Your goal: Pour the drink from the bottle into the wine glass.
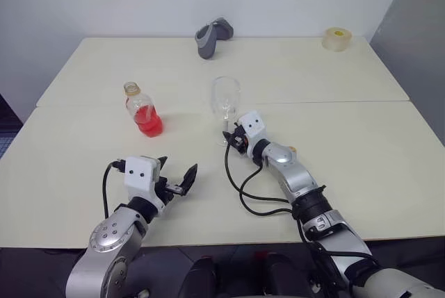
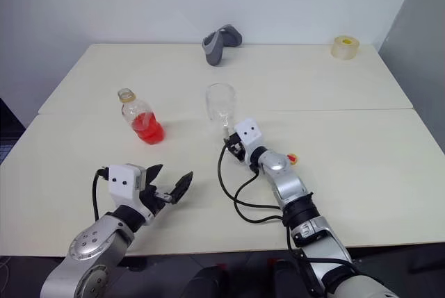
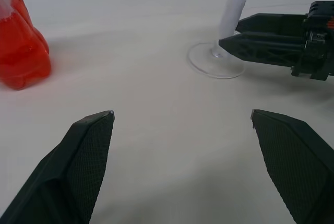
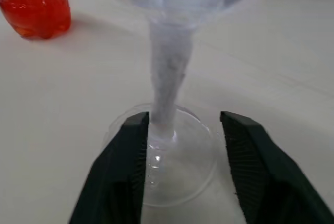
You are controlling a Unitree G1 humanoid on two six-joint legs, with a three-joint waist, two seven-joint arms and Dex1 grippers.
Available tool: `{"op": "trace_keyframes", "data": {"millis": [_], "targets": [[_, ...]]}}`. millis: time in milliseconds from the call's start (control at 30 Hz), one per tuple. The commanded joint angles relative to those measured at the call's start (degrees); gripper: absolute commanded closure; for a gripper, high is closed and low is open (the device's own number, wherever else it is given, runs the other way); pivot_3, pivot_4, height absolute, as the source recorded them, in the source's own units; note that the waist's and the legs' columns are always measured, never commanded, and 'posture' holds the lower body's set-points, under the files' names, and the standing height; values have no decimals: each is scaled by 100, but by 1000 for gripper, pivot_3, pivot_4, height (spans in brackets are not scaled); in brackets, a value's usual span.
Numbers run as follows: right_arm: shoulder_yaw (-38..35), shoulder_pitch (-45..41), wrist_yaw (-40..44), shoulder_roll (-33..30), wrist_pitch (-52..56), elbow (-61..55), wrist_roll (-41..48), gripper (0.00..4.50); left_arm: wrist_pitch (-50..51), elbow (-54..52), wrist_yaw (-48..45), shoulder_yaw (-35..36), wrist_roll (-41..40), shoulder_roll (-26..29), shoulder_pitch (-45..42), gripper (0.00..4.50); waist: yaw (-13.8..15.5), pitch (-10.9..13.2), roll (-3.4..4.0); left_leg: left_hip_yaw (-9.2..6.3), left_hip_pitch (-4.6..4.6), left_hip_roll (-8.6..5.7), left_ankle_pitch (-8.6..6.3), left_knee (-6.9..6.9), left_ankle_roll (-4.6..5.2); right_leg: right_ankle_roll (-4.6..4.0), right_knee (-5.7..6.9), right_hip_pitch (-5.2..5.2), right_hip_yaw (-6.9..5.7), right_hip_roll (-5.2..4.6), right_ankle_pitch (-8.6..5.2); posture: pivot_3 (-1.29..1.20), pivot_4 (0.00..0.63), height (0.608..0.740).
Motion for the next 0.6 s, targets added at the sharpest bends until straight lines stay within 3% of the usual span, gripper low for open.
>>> {"op": "trace_keyframes", "data": {"millis": [33, 100, 267, 467, 600], "targets": [[46, 124, 243, -87, 133, -786, 101, 624, -167, -2, -45, 102, 33, 70, -40, 0, 1, 0, 0, 0, 0, 0, 0, 0, 0, 0, -1, 0, 0, 0, 0, 0, 150, 740], [72, 289, 344, -184, 293, -1181, 116, 34, -215, 61, -83, 140, 33, 98, -28, 0, 3, 0, 0, -1, -1, 0, -1, 0, 2, 0, -1, 0, 0, 0, 0, 0, 150, 740], [157, 741, 728, -577, 839, -2445, 201, 34, -416, 195, -295, 326, 79, 337, 100, 0, 5, 0, 0, -2, -2, 0, -2, 0, 3, 0, -1, 0, -1, 0, 0, 0, 150, 740], [-22, 1535, 1608, -1782, 1627, -4358, 728, 34, -1019, 1047, -787, 1076, 151, 949, 225, 0, 18, 1, 0, -6, -1, 0, -9, -1, 15, 1, -7, 2, -4, 0, -1, 0, 150, 740], [-183, 1809, 1931, -2240, 2069, -5280, 1294, 34, -1172, 1564, -1191, 1300, -25, 1144, 174, 0, 17, 1, 0, -7, -2, 0, -12, -2, 21, 2, -8, 2, -6, -1, -2, 0, 150, 740]]}}
